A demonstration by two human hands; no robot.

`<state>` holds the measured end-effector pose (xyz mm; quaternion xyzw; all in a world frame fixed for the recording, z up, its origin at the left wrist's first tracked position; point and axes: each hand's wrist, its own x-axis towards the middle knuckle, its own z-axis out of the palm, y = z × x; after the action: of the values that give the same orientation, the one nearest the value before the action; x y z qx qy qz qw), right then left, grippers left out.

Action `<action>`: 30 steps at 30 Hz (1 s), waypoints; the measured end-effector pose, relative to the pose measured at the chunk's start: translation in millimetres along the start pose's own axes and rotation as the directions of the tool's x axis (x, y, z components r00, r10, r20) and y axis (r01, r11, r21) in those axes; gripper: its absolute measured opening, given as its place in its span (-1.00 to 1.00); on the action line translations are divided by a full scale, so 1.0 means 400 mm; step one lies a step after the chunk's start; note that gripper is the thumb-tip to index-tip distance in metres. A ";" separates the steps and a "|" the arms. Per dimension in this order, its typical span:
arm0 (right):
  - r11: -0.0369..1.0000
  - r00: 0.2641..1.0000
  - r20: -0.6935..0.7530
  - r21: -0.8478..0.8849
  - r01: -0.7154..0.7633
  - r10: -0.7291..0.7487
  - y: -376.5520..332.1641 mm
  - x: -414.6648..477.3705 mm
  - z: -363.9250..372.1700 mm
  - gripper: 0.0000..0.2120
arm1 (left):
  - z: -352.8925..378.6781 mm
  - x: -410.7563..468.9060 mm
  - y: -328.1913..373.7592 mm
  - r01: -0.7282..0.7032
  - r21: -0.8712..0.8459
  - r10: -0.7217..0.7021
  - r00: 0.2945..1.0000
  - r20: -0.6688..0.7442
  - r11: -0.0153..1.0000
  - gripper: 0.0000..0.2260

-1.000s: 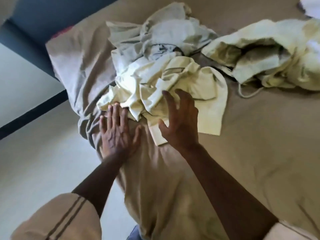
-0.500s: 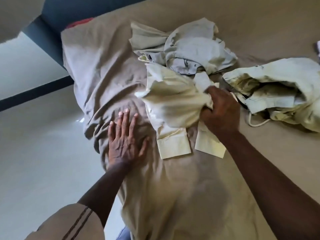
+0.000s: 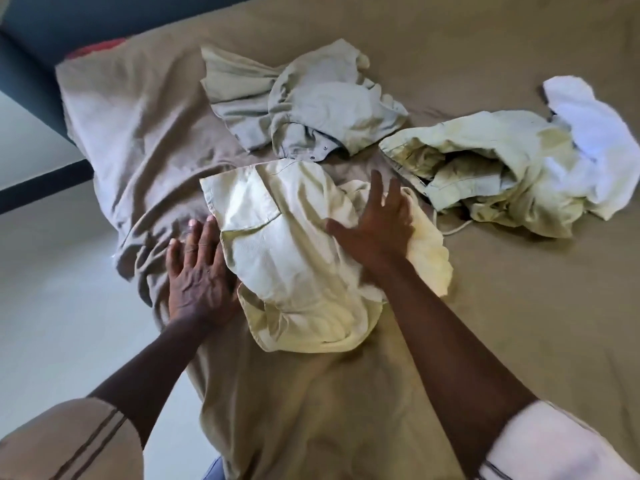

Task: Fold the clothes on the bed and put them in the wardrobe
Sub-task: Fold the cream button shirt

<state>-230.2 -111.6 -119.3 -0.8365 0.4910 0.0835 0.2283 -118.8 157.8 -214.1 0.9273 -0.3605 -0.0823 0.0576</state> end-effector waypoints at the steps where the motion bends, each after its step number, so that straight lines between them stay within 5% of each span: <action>1: 0.997 0.991 0.115 0.031 -0.073 0.069 -0.014 0.013 0.003 0.08 | -0.002 0.003 -0.004 -0.004 -0.015 0.004 1.000 0.011 1.000 -0.18; 6: 0.878 0.949 0.263 0.394 -0.272 0.175 0.038 -0.015 -0.024 -0.42 | -0.069 0.031 -0.003 0.073 -0.299 -0.059 0.997 0.054 0.951 -0.40; 8: 0.772 0.948 0.287 0.570 -0.282 0.134 0.067 -0.069 -0.061 -0.57 | -0.136 0.049 0.026 0.237 -0.571 -0.269 0.963 0.030 0.786 -0.52; 10: 0.678 0.944 0.319 0.676 -0.288 0.084 0.086 -0.131 -0.120 -0.73 | -0.214 0.044 0.077 0.293 -0.628 -0.442 0.892 -0.091 0.721 -0.55; 12: 0.593 0.940 0.333 0.744 -0.308 0.071 0.093 -0.196 -0.214 -0.85 | -0.302 0.030 0.156 0.064 -0.595 -0.306 0.898 -0.316 0.801 -0.60; 14: 0.601 0.954 0.301 0.764 -0.235 -0.010 0.091 -0.270 -0.328 -0.84 | -0.409 0.019 0.245 -0.272 -0.587 -0.009 0.903 -0.430 0.762 -0.64; 16: 0.670 0.975 0.208 0.736 -0.100 -0.083 0.083 -0.359 -0.468 -0.75 | -0.572 0.001 0.351 -0.477 -0.591 0.249 0.869 -0.427 0.651 -0.61; 19: 0.740 0.978 0.050 0.662 0.118 -0.201 0.042 -0.504 -0.665 -0.68 | -0.823 -0.055 0.488 -0.531 -0.593 0.552 0.817 -0.169 0.605 -0.58; 22: 0.741 0.961 -0.162 0.611 0.277 -0.225 0.020 -0.667 -0.847 -0.70 | -1.000 -0.109 0.592 -0.604 -0.389 0.648 0.761 -0.023 0.696 -0.76; 25: 0.835 0.863 -0.449 0.365 0.413 -0.231 0.064 -0.832 -1.052 -0.68 | -1.201 -0.164 0.688 -0.653 -0.267 0.648 0.752 -0.121 0.709 -0.63; 27: 0.903 0.755 -0.612 0.150 0.402 -0.235 0.117 -0.924 -1.163 -0.65 | -1.350 -0.211 0.747 -0.728 -0.206 0.685 0.685 -0.249 0.654 -0.51; 30: 0.952 0.638 -0.746 0.017 0.305 -0.191 0.185 -1.018 -1.262 -0.70 | -1.539 -0.272 0.824 -0.805 -0.003 0.755 0.558 -0.344 0.593 -0.62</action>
<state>-541.7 -57.5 451.7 -0.8396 0.4260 -0.3278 0.0787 -295.7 18.9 455.9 0.6633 -0.7128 0.0682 0.2175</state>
